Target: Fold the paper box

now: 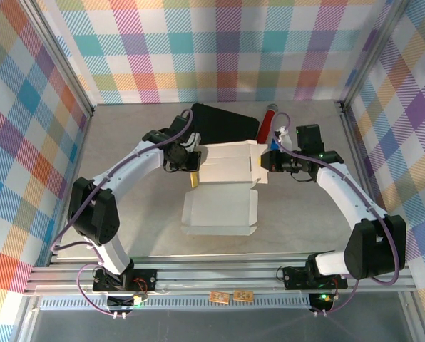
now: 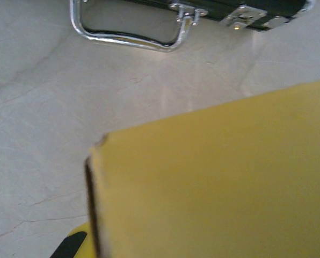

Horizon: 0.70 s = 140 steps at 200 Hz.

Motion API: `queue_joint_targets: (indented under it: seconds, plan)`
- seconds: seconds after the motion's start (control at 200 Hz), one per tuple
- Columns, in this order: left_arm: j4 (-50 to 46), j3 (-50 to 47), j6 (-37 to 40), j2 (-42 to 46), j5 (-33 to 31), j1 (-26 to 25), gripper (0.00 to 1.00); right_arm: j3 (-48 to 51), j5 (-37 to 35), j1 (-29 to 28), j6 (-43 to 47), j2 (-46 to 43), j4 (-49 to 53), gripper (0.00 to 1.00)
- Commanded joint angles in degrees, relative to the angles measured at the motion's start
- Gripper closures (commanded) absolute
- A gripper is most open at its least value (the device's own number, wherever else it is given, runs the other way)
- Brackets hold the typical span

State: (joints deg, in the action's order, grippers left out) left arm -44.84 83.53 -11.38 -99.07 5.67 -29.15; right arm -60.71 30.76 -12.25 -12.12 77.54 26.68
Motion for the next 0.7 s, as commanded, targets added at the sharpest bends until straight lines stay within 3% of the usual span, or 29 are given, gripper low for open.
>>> queue_joint_targets:
  seconds: [0.0, 0.095, 0.37, 0.695]
  plan:
    - [-2.43, -0.53, -1.59, -2.56, -12.47, -1.24, 1.00, -2.75, -2.17, -1.42, -2.48, 0.10, 3.33, 1.00]
    - [-1.32, -2.45, -3.28, -3.89, -15.23, -2.22, 1.00, -2.64, -3.38, -1.91, -3.60, 1.09, 3.43, 1.00]
    - [14.20, -12.99, -8.10, -4.82, -6.64, -2.23, 1.00, -2.01, -5.40, -3.04, -3.08, 4.06, 2.92, 1.00]
    - [16.45, -12.65, -9.34, -10.74, -4.64, -2.32, 1.00, -5.49, -8.91, -4.34, -3.81, 6.14, 6.76, 1.00]
